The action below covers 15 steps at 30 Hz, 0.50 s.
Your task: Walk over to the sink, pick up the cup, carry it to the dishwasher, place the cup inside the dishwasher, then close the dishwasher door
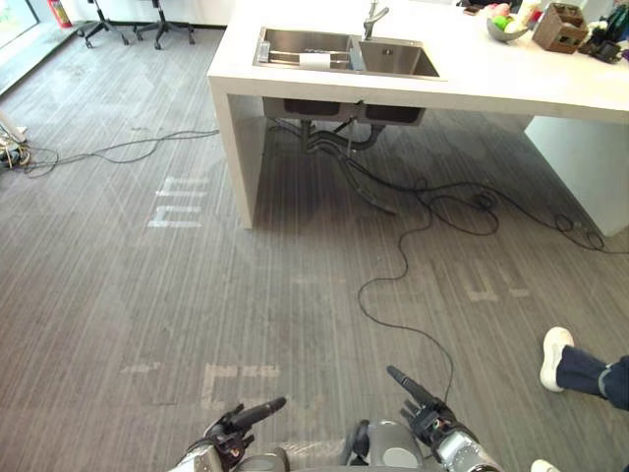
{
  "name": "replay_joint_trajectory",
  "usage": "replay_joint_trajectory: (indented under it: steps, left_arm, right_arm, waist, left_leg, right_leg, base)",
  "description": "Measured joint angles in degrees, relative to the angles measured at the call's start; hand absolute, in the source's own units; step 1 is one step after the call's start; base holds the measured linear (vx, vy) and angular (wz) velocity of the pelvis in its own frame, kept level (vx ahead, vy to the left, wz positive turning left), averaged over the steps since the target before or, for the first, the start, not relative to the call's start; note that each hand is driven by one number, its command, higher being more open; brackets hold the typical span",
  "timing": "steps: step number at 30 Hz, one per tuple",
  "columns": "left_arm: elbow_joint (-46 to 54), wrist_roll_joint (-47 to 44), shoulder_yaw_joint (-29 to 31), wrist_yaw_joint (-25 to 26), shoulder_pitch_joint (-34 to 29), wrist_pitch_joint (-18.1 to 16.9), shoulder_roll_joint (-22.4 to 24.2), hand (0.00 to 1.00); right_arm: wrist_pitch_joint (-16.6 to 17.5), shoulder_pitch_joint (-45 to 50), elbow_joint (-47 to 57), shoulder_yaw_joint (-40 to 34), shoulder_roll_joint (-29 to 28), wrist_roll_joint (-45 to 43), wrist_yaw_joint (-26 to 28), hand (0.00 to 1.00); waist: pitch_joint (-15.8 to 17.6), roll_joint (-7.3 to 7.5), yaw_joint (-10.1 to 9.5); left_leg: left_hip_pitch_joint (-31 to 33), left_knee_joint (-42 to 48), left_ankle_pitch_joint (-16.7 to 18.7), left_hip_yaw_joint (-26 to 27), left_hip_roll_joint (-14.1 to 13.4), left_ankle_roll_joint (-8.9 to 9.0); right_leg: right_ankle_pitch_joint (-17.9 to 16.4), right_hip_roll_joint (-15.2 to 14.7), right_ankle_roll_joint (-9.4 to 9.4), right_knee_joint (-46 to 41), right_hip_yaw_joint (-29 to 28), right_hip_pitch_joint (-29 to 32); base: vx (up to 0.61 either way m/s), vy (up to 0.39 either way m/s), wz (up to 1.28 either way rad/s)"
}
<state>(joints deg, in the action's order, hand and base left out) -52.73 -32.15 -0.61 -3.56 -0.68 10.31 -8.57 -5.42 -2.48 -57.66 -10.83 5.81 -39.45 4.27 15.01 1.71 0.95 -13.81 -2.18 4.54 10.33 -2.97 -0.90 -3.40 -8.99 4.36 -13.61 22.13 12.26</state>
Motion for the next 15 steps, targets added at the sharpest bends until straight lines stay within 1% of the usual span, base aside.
replay_joint_trajectory:
  steps: [1,2,3,4,5,6,7,8,9,10,11,12,13,14,15]
  left_arm:
    - [0.6,0.0,-0.2,0.0,0.2,0.2,0.2,1.00]
    - [0.6,-0.1,-1.0,0.1,0.5,0.8,0.4,1.00]
    - [0.6,-0.3,-1.0,0.1,0.4,1.2,0.4,1.00]
    - [0.7,-0.5,-0.8,0.4,0.1,1.4,0.3,1.00]
    - [0.7,-0.4,-0.5,1.1,0.0,1.2,1.0,1.00]
    - [0.7,-0.4,-0.7,1.0,-0.3,1.4,1.4,1.00]
    - [0.6,-0.3,-0.9,0.9,-0.6,1.1,1.9,1.00]
    - [-0.1,0.2,-0.9,0.6,-1.4,0.6,2.7,1.00]
    - [-1.6,0.1,-0.6,0.3,-1.0,-0.5,3.6,1.00]
    - [-1.2,0.6,0.0,0.1,-0.8,-1.5,3.8,1.00]
    - [-1.4,0.4,0.5,-0.7,-0.3,-3.0,3.9,1.00]
    - [-1.4,0.3,0.6,-0.9,-0.5,-4.0,4.2,1.00]
    - [-0.7,0.1,0.8,-1.6,-0.6,-6.1,4.6,1.00]
    - [1.1,-0.6,0.8,-1.4,-1.1,-7.8,4.9,1.00]
    - [2.6,-0.7,0.8,-1.4,-1.5,-8.4,5.1,1.00]
  right_arm:
    - [0.0,0.4,0.8,0.0,-0.2,-0.9,0.2,1.00]
    - [0.0,1.0,1.8,-0.1,-0.2,-1.8,0.3,1.00]
    - [0.0,1.3,1.9,-0.1,-0.1,-1.9,0.3,1.00]
    - [-0.3,2.0,1.9,-0.2,0.0,-1.9,0.2,1.00]
    - [-0.4,1.9,2.1,-0.7,0.8,-1.9,0.2,1.00]
    - [-0.9,2.0,2.3,-1.3,1.5,-2.0,0.2,1.00]
    - [-1.0,2.3,2.2,-2.1,2.0,-2.0,0.2,1.00]
    - [-1.1,3.2,2.0,-2.8,2.5,-1.9,0.2,1.00]
    - [-1.7,3.1,0.5,-2.7,3.0,-1.9,0.1,1.00]
    - [-2.1,3.3,-0.1,-2.6,3.1,-1.9,0.0,1.00]
    - [-2.9,3.7,-0.9,-2.1,3.4,-1.8,-0.2,1.00]
    - [-3.3,4.0,-1.2,-1.8,3.6,-1.6,-0.1,1.00]
    - [-3.5,4.5,-1.7,-0.8,4.0,-1.0,0.2,1.00]
    - [-3.9,4.8,-2.3,0.1,4.2,0.7,0.3,1.00]
    - [-4.1,4.9,-2.5,0.1,4.3,1.3,0.3,1.00]
  waist:
    - [0.2,0.56,-0.04]
    - [0.4,1.00,0.01]
    - [0.4,1.18,0.07]
    - [0.2,1.84,0.07]
    - [0.4,-0.06,0.56]
    - [-0.5,-2.33,1.16]
    - [-1.5,-4.05,1.63]
    - [-2.7,-5.69,1.32]
    - [-2.7,-5.93,0.31]
    - [-2.9,-6.31,0.24]
    - [-2.4,-7.14,0.08]
    - [-2.1,-7.46,0.12]
    - [-2.0,-8.29,0.05]
    - [-1.4,-8.01,0.00]
    - [-1.1,-7.65,0.00]
  left_leg:
    - [-0.6,0.7,1.3,-0.1,0.2,0.74]
    - [-1.9,2.0,3.3,-0.2,0.9,1.82]
    - [-2.8,2.9,4.8,-0.2,1.0,2.41]
    - [-4.4,4.4,7.4,-0.5,1.3,3.41]
    - [-5.2,6.7,10.3,-0.5,-0.9,4.44]
    - [-4.9,7.7,12.0,-0.8,-3.0,4.84]
    - [-4.7,8.5,13.8,-1.6,-4.8,4.23]
    - [-4.3,12.1,14.9,-2.4,-6.8,3.75]
    - [0.8,25.6,12.5,-1.9,-8.5,6.20]
    - [3.9,32.2,10.8,-2.1,-9.9,7.57]
    - [8.6,44.5,4.3,-2.3,-12.9,9.41]
    - [11.2,50.7,1.0,-2.7,-14.3,10.38]
    - [16.3,62.7,1.8,-2.6,-16.0,9.99]
    - [20.0,68.9,3.7,-1.9,-15.8,9.28]
    - [21.6,69.5,4.6,-1.4,-15.2,8.97]
  right_leg:
    - [3.3,-0.4,0.87,6.6,0.4,1.0]
    - [4.1,-1.7,0.97,8.5,0.9,1.5]
    - [4.0,-2.3,1.13,8.9,1.1,1.0]
    - [4.2,-3.3,1.13,8.9,0.9,-0.2]
    - [8.6,-2.3,-0.33,5.0,0.6,0.3]
    - [8.3,-1.0,-0.94,0.9,-0.1,2.1]
    - [7.0,0.5,-2.84,-3.1,-0.1,3.8]
    - [4.7,1.8,-6.34,-6.5,0.8,4.6]
    - [2.2,2.6,-8.83,-8.8,0.8,4.5]
    - [1.3,3.2,-8.68,-8.8,1.2,3.7]
    - [-0.5,5.0,-8.92,-7.7,1.4,0.5]
    - [-1.3,6.1,-9.44,-6.7,1.4,-1.3]
    - [-2.1,7.9,-9.85,-4.4,1.0,-4.9]
    - [-2.7,8.6,-9.95,-2.4,0.6,-9.0]
    - [-2.8,8.7,-10.17,-1.4,0.3,-10.8]
  base:
    - [0.30,-0.204,0.08]
    - [0.31,-0.218,0.06]
    - [0.37,-0.255,0.03]
    - [0.46,-0.284,0.03]
    - [0.49,-0.293,0.13]
    - [0.53,-0.318,0.21]
    - [0.54,-0.335,0.27]
    - [0.68,-0.412,0.05]
    - [0.57,-0.347,-0.01]
    - [0.68,-0.366,-0.11]
    - [0.54,-0.265,-0.01]
    - [0.62,-0.235,-0.13]
    - [0.49,-0.104,-0.18]
    - [0.48,-0.084,-0.19]
    - [0.47,-0.066,-0.22]
